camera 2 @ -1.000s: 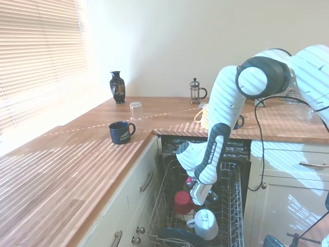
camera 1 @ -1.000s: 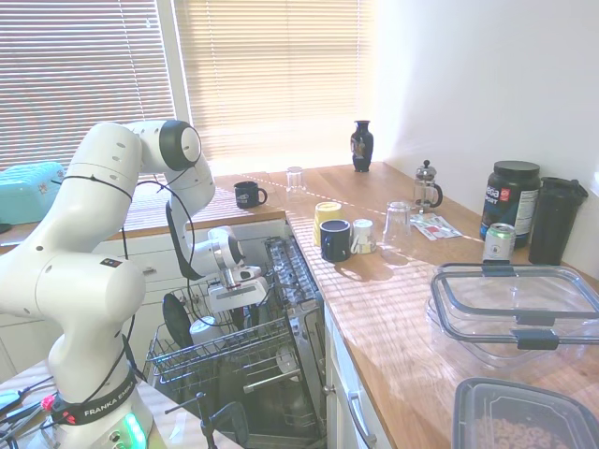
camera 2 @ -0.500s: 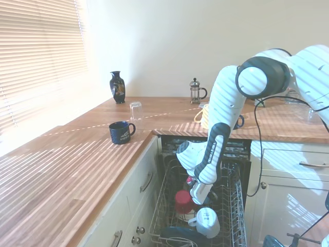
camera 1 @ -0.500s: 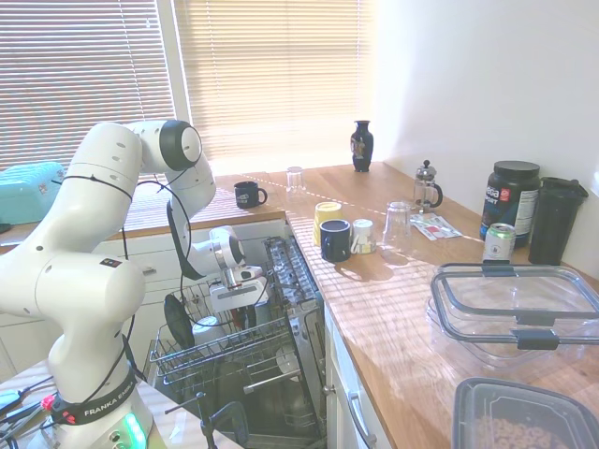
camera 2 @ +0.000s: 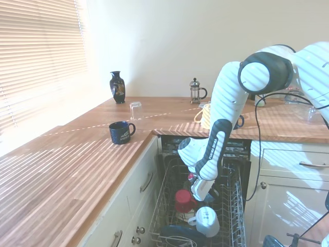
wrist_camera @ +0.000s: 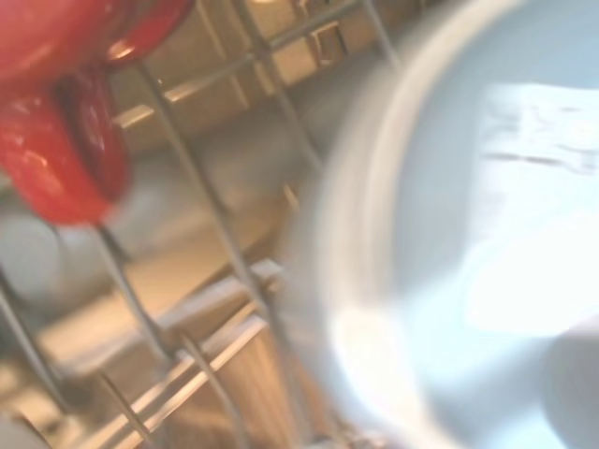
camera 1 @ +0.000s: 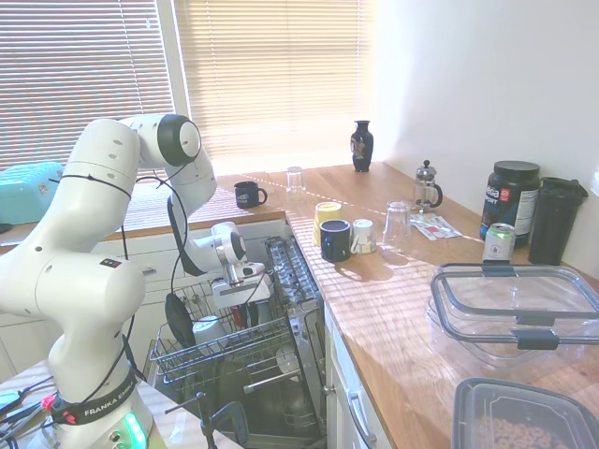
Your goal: Take a mug cup out of the rack
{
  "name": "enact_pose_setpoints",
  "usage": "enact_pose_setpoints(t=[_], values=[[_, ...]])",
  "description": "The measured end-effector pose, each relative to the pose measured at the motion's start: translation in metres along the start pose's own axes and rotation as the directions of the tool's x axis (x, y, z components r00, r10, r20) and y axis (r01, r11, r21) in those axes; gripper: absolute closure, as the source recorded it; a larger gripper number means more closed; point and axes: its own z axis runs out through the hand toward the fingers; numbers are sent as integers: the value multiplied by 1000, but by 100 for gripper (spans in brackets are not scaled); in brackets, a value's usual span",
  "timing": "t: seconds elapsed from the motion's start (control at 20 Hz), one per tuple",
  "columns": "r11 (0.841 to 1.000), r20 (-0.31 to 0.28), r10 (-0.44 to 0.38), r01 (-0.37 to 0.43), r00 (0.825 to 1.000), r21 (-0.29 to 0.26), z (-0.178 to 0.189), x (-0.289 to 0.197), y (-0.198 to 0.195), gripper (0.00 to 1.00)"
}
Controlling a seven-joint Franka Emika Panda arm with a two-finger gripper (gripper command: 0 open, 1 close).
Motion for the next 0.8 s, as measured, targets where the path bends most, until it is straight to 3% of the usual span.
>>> enact_pose_setpoints(t=[0.3, 0.6, 0.8], values=[[996, -26, 29, -27, 999, 83, -66, 11, 25, 100], [992, -37, 38, -33, 999, 119, -94, 4, 41, 100], [989, -62, -5, 14, 998, 145, -119, -19, 43, 100]])
